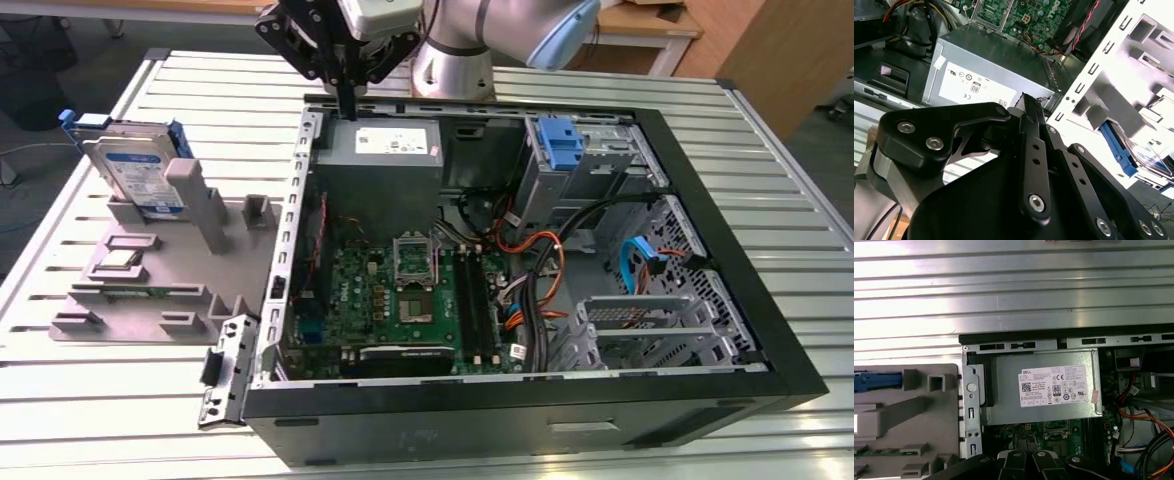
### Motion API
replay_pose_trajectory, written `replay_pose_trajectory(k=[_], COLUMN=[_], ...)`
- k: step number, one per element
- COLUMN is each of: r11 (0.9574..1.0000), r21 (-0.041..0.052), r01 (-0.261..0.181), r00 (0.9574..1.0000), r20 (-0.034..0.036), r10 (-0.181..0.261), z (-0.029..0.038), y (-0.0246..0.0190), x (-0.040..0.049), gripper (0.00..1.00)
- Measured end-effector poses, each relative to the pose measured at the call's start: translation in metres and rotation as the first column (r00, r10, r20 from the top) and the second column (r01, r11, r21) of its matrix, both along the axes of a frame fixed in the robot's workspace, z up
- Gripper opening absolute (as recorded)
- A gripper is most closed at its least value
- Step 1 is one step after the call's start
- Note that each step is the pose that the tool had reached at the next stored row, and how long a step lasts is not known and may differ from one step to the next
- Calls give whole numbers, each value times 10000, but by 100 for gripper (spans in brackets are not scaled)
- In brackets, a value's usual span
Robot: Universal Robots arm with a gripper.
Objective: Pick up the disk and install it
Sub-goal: 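Reach for the disk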
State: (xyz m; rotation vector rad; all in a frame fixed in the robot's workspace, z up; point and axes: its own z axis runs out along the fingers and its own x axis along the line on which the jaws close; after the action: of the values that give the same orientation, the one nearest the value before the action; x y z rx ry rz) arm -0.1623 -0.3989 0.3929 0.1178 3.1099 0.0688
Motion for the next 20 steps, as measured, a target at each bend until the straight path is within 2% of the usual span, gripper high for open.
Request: replay_pose_trajectory(k=[20], r11=[10000], r21=[0], r01=[1], r00=[10000], r20=[3], r10=[-1], z=[0], y=[0], x=[-74], gripper=[11])
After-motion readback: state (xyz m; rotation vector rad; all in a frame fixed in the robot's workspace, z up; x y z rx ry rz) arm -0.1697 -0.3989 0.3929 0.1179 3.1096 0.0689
